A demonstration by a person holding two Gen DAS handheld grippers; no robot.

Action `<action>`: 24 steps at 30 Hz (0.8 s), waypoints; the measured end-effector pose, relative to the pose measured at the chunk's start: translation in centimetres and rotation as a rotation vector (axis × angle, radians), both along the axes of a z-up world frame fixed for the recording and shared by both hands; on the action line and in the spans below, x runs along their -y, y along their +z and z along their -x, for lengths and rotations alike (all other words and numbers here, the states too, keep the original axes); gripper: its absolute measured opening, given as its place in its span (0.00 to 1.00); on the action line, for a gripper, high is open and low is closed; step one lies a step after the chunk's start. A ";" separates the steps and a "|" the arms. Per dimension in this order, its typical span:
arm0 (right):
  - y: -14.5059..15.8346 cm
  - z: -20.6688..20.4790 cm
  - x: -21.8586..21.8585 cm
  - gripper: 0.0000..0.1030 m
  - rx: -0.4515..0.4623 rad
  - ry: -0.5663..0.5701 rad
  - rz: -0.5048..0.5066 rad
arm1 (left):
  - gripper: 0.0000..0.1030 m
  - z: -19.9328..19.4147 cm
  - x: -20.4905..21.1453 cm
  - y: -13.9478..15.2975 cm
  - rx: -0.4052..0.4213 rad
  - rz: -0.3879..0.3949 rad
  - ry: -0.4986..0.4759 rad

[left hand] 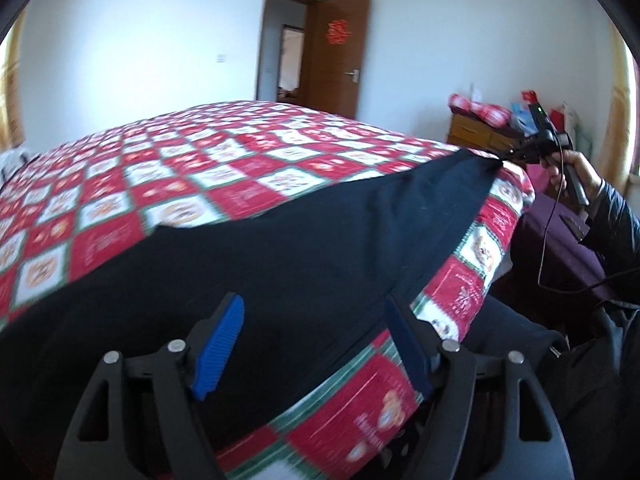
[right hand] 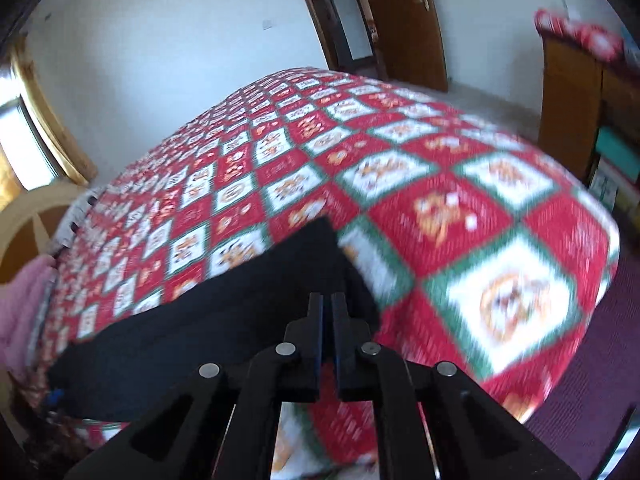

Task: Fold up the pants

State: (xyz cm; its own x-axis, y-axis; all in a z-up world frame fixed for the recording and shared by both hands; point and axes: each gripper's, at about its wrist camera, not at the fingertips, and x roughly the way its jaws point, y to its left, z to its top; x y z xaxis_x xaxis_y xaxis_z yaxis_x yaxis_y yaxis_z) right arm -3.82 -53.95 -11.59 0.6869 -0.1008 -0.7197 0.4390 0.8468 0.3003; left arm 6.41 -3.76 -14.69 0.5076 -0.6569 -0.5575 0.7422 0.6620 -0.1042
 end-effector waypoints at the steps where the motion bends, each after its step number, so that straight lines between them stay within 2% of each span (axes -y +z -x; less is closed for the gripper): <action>1: -0.6 0.3 -0.2 0.04 0.004 0.001 -0.050 | 0.73 -0.1 1.1 -0.1 0.004 -0.010 -0.015; 6: -2.3 0.2 -0.2 0.06 0.041 -0.011 -0.168 | 0.74 0.0 4.0 -0.3 0.013 -0.040 -0.040; 7: -2.5 0.2 -0.2 0.13 0.046 -0.011 -0.190 | 0.74 0.0 4.4 -0.4 0.011 -0.043 -0.044; 8: -2.6 0.3 -0.2 0.27 0.047 -0.010 -0.206 | 0.74 0.0 4.8 -0.7 0.005 -0.051 -0.044; 10: -2.4 0.4 -0.4 0.42 0.068 -0.007 -0.238 | 0.74 0.0 5.1 -1.2 -0.006 -0.061 -0.044; 11: -2.3 0.6 -0.5 0.44 0.077 -0.012 -0.243 | 0.74 -0.1 5.2 -1.5 -0.014 -0.060 -0.044; 14: -1.6 0.9 -1.2 0.44 0.099 -0.012 -0.250 | 0.74 -0.4 5.1 -2.1 -0.038 -0.053 -0.041; 18: -2.7 -0.1 -0.7 0.44 0.075 -0.041 -0.261 | 0.74 -0.7 5.1 -2.8 -0.053 -0.058 -0.027; 21: -3.1 -0.3 0.3 0.42 0.111 -0.070 -0.280 | 0.74 -0.8 4.7 -3.2 -0.059 -0.040 -0.026; 23: -2.7 -0.4 0.3 0.18 0.127 -0.095 -0.227 | 0.74 -0.7 4.7 -3.2 -0.057 -0.037 -0.026; 24: -2.6 -0.4 0.4 0.13 0.126 -0.108 -0.204 | 0.74 -0.8 4.7 -3.3 -0.057 -0.035 -0.026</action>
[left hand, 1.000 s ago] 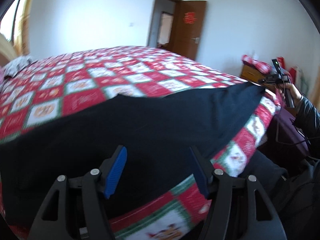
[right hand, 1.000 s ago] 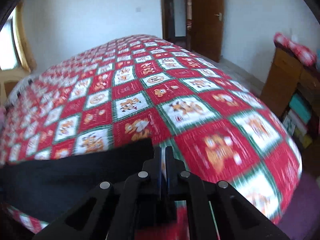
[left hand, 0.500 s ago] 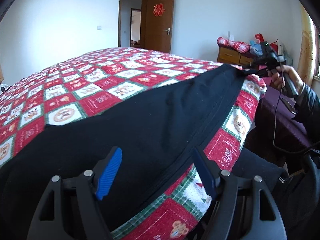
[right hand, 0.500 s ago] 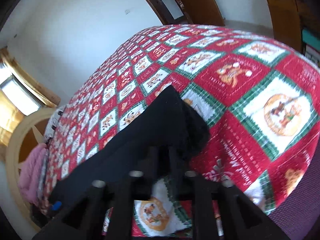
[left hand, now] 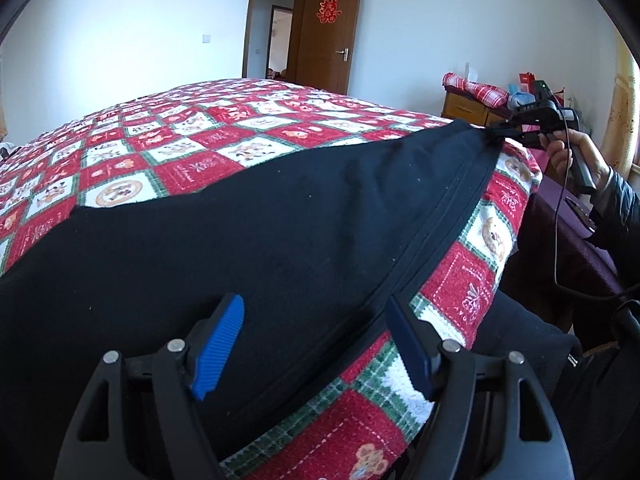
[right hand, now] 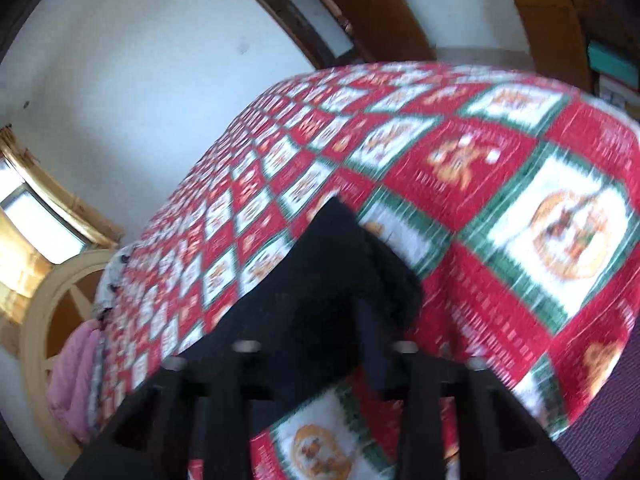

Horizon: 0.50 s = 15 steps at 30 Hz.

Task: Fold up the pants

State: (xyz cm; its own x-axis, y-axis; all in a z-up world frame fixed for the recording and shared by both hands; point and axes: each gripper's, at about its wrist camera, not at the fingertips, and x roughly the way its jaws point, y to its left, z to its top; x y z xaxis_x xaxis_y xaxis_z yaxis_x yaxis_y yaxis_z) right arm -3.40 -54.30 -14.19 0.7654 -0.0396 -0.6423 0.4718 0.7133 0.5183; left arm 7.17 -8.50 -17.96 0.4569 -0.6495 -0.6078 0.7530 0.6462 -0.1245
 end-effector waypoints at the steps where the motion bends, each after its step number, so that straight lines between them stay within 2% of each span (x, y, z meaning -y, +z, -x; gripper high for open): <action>1: 0.1 0.1 0.1 0.07 0.002 -0.007 0.009 | 0.74 0.0 0.0 0.0 -0.001 0.003 -0.001; 5: 1.0 0.7 0.3 0.06 0.003 -0.028 0.070 | 0.74 -0.1 -0.1 0.0 -0.006 0.012 -0.002; 8: 1.2 1.6 0.9 0.08 0.013 -0.020 0.018 | 0.74 0.1 0.0 0.3 -0.002 0.006 -0.003; 9: 1.4 1.8 0.9 0.12 0.016 -0.020 0.010 | 0.74 0.2 0.1 0.2 0.002 0.004 -0.005; 11: 1.5 2.0 0.7 0.49 0.011 -0.017 0.001 | 0.74 0.6 0.3 0.3 0.024 -0.007 -0.012; 15: 1.0 1.9 0.0 0.51 0.017 -0.003 -0.076 | 0.74 1.1 0.4 0.5 0.046 -0.005 -0.028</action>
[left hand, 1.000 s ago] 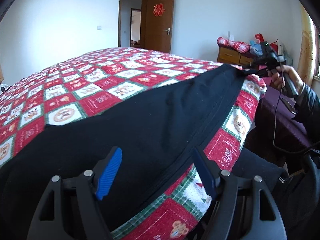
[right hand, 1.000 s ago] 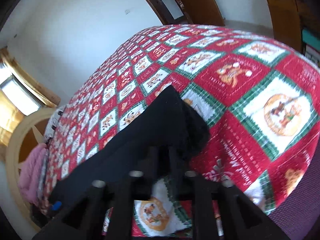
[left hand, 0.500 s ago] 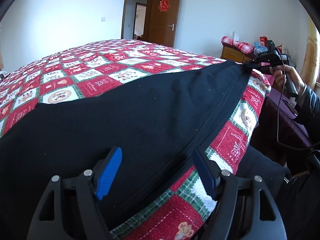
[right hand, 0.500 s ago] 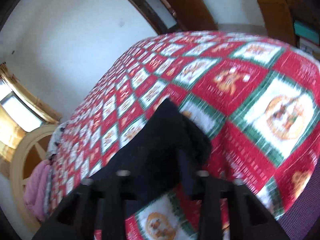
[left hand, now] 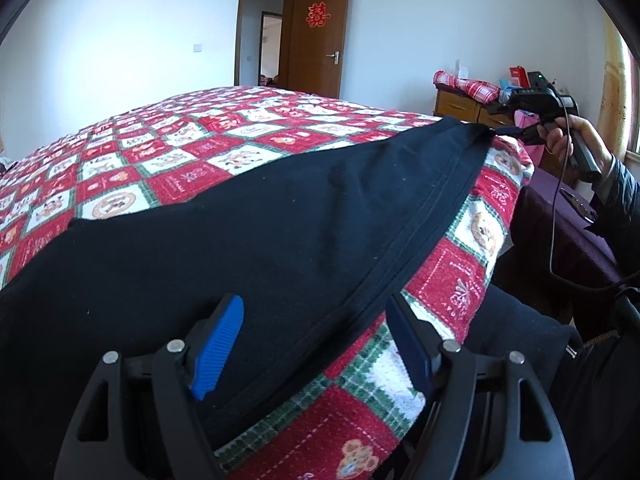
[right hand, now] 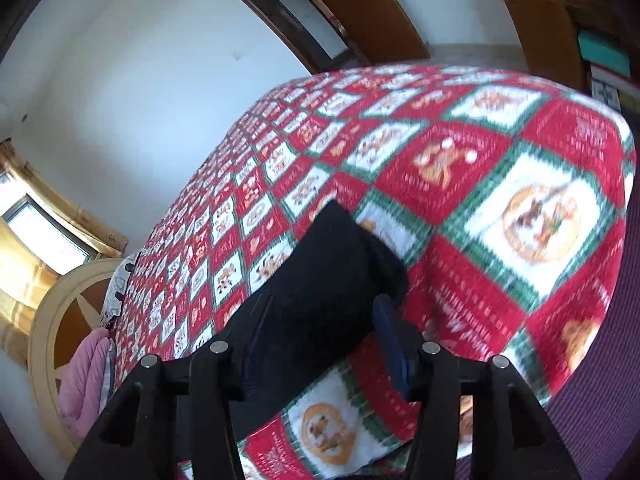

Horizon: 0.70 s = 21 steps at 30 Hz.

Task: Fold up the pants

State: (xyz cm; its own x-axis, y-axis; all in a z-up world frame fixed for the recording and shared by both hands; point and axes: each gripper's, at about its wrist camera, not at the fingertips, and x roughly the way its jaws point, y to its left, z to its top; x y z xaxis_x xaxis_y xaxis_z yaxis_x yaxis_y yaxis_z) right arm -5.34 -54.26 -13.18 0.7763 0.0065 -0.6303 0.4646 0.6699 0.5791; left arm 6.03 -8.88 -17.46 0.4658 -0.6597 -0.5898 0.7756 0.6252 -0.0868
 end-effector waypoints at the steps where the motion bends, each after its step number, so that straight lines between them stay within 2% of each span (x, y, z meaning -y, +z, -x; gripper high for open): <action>1: -0.2 -0.1 -0.2 0.51 0.002 0.001 -0.013 | 0.74 0.0 0.0 0.1 0.002 0.004 -0.003; 6: -1.3 -1.4 -0.4 0.50 -0.036 -0.010 -0.013 | 0.74 -0.5 0.3 -0.2 -0.008 -0.009 0.004; 8: -1.8 -1.3 0.1 0.43 -0.023 -0.040 -0.052 | 0.74 -0.6 0.2 -0.4 -0.015 -0.007 0.009; 9: -1.7 -1.2 0.2 0.41 -0.020 -0.053 -0.035 | 0.74 -0.6 0.1 -0.4 -0.019 -0.006 0.010; 11: -1.4 -1.5 0.1 0.24 -0.036 -0.048 0.018 | 0.74 -0.7 0.0 -0.6 -0.024 0.004 0.011; 12: -1.3 -1.6 0.1 0.20 -0.041 -0.044 0.034 | 0.74 -0.8 -0.1 -0.6 -0.027 0.008 0.011; 13: -1.4 -1.8 0.3 0.06 -0.044 -0.042 0.046 | 0.74 -0.9 -0.1 -0.6 -0.033 0.014 0.011; 16: -1.2 -1.8 0.2 0.05 -0.031 -0.025 0.071 | 0.74 -1.1 -0.3 -0.5 -0.048 0.028 0.011; 17: -0.5 -1.6 -0.1 0.00 -0.025 -0.025 0.115 | 0.74 -1.1 -0.3 -0.6 -0.047 0.025 0.010; 19: 1.4 -1.2 -0.8 0.00 -0.026 -0.057 0.262 | 0.74 -1.0 -0.2 -0.7 -0.042 0.020 0.005; 20: 2.5 -1.0 -1.2 0.00 -0.036 -0.072 0.374 | 0.74 -1.0 -0.2 -0.8 -0.038 0.019 0.004; 21: 2.8 -1.1 -1.2 0.00 -0.049 -0.070 0.411 | 0.74 -1.0 -0.2 -0.8 -0.036 0.019 0.003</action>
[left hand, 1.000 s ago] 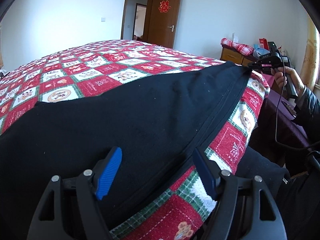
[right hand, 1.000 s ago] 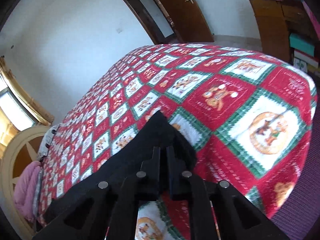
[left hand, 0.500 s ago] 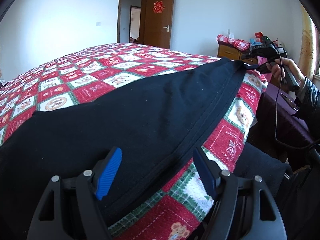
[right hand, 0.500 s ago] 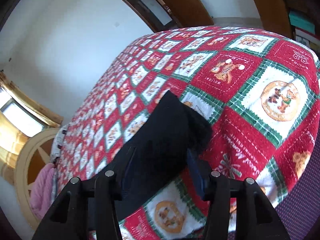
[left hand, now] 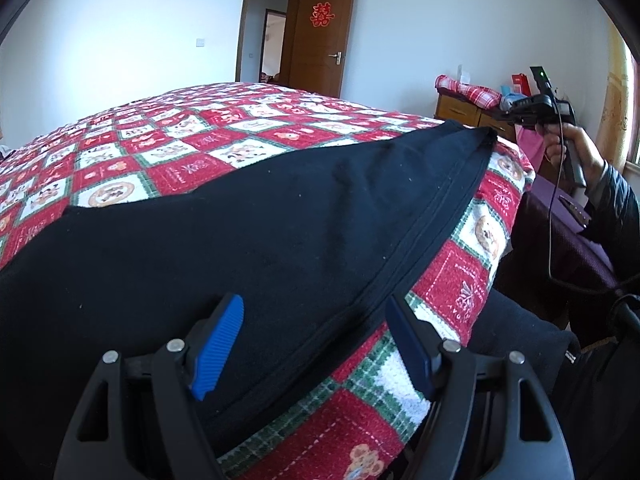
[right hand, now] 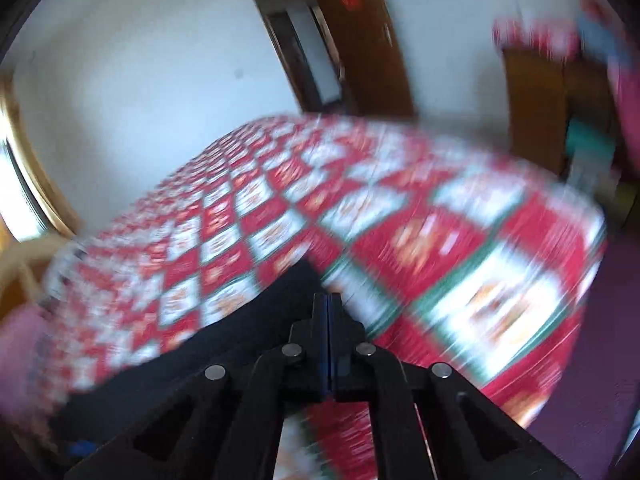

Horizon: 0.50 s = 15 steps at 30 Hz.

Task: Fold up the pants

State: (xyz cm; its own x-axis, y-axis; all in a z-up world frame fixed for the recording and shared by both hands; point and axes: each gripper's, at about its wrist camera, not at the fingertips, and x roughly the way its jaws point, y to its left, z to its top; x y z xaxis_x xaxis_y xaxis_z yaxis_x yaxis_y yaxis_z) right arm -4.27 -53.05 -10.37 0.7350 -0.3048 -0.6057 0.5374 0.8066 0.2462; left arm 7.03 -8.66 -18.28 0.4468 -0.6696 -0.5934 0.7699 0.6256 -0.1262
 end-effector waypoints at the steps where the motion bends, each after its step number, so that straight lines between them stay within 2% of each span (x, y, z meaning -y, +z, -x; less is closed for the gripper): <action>1: -0.1 0.2 0.6 0.00 0.001 -0.001 -0.031 | 0.74 0.0 0.0 0.0 0.001 0.001 0.000; 3: -0.5 0.7 1.4 0.00 -0.004 -0.024 -0.070 | 0.74 0.1 0.0 0.1 -0.001 0.001 0.007; 6: -1.1 1.1 0.8 0.02 0.009 0.031 -0.172 | 0.74 0.4 0.0 0.4 0.015 -0.013 0.019; 7: -1.2 0.9 0.3 0.07 0.012 0.055 -0.202 | 0.74 0.5 0.1 0.6 0.029 -0.018 0.022; 8: -1.4 0.7 -0.6 0.21 0.024 0.097 -0.247 | 0.74 0.6 0.2 0.6 0.042 -0.019 0.027; 10: -2.0 0.0 -2.7 0.42 0.040 0.182 -0.325 | 0.74 0.7 0.3 1.0 0.057 -0.002 0.028; 13: -3.4 -1.5 -5.5 0.42 0.000 0.230 -0.381 | 0.74 0.8 0.4 1.3 0.057 0.012 0.009; 15: -4.2 -1.8 -5.9 0.42 -0.018 0.197 -0.382 | 0.74 0.9 0.6 1.3 0.067 -0.002 -0.001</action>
